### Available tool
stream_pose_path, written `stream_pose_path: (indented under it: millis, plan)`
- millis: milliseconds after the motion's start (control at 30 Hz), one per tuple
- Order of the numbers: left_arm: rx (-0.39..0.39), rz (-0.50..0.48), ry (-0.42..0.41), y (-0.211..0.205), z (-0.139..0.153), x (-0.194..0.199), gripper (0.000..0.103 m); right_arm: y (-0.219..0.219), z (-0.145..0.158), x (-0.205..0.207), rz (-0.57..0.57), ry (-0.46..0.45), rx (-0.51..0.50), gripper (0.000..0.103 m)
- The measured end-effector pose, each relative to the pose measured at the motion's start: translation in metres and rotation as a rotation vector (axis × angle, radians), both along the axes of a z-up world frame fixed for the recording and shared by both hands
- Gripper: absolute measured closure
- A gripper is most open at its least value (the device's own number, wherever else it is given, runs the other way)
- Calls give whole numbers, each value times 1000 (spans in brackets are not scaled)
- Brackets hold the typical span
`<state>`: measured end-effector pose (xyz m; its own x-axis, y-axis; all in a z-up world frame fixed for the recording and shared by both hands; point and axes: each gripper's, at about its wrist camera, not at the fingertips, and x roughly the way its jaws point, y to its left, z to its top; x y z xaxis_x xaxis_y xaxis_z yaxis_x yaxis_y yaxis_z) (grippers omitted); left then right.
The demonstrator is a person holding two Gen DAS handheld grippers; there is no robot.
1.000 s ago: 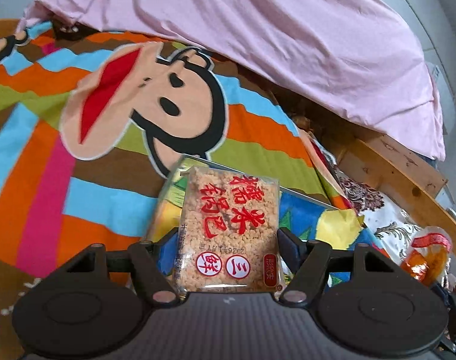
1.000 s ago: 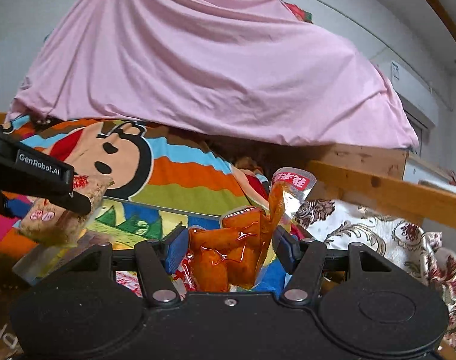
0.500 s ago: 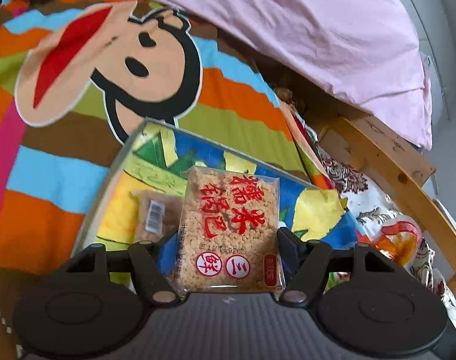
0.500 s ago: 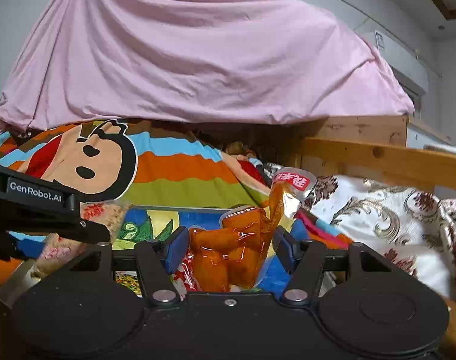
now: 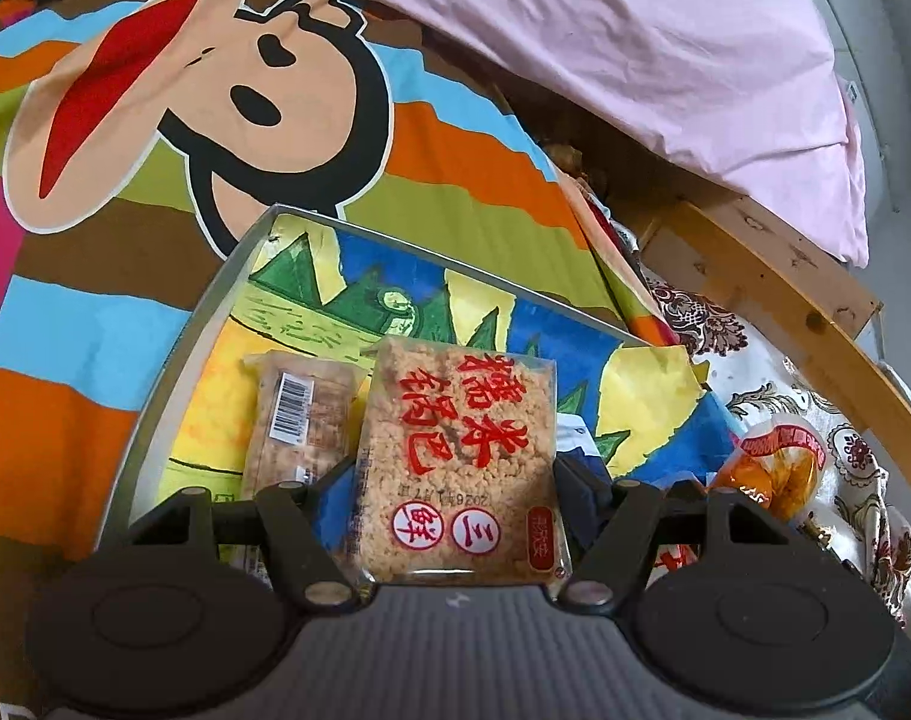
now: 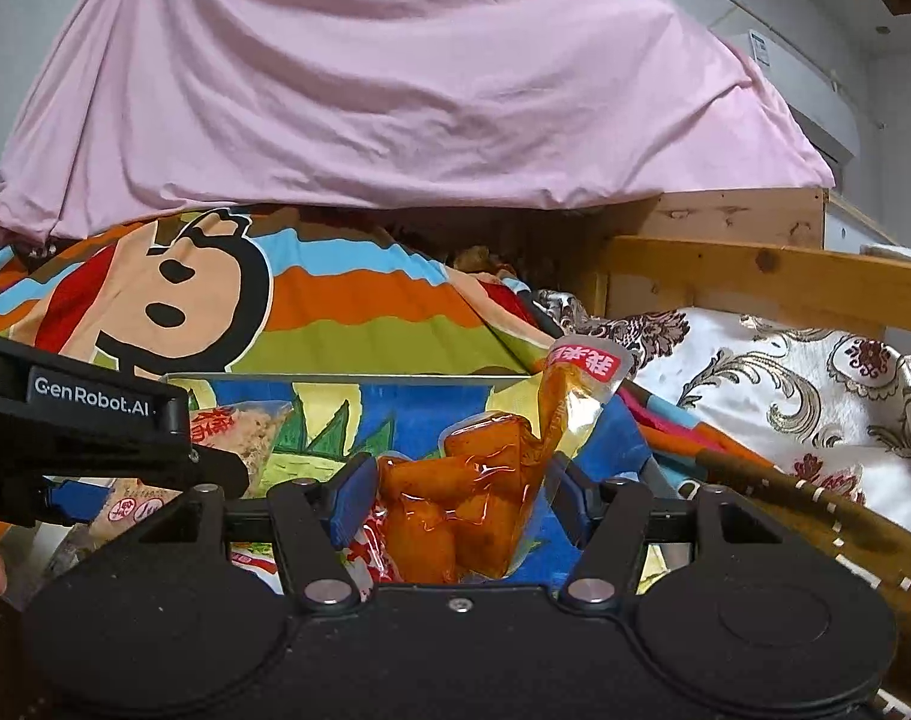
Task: Organize snacks
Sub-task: 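Lower and open both tools to drop both bags into the tray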
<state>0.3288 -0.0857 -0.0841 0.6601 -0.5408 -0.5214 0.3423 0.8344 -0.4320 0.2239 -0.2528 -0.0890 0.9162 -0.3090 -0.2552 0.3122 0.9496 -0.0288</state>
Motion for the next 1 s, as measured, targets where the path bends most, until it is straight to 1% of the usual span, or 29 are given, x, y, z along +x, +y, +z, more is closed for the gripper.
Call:
stream_pose_path:
  millis: [200,500,633,733,767,800,833,867,1000]
  plan:
    - [0,-2,9,-2,-2,2,31,1,-2,4,8,20,0,38]
    - [9,-3,19,-4,-5,3,31,2,-6,8,-6,51,-12,38]
    - [13,-5,20,-4,-5,2,31,-1,-7,10,-14,68,-2,37]
    - [3,-3,27,-3,-5,3,30,-2,-5,8,-18,73,-3,34]
    - [0,-4,26,-3,-5,3,29,-2,-4,7,-21,72,-5,31]
    - [-3,-6,24,-3,-3,2,26,-2,-2,6,-21,70,-8,29]
    - [-5,-7,24,-3,-2,2,23,-3,0,4,-22,67,-9,24]
    - [-7,-8,22,-3,0,1,22,-3,3,1,-26,61,-9,21]
    - [-8,-3,3,-3,11,-7,19,-9,18,-12,-59,36,0,13]
